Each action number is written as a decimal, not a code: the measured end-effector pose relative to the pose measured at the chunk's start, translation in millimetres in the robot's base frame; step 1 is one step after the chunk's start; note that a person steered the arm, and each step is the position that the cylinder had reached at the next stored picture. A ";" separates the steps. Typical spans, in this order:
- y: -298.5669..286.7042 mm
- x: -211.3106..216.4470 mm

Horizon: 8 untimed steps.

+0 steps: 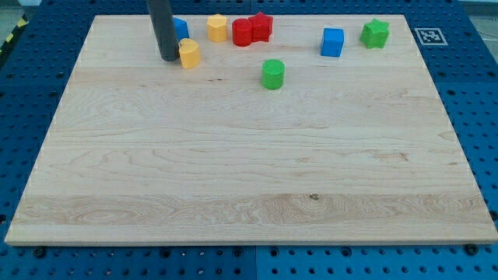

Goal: Move the blue triangle slightly near to the yellow hexagon

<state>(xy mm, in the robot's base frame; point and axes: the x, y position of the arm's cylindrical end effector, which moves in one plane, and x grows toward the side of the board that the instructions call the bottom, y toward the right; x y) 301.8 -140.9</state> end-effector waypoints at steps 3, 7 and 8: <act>82.2 11.6; -99.5 -84.2; -94.0 -110.7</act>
<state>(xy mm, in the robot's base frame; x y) 191.1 -234.8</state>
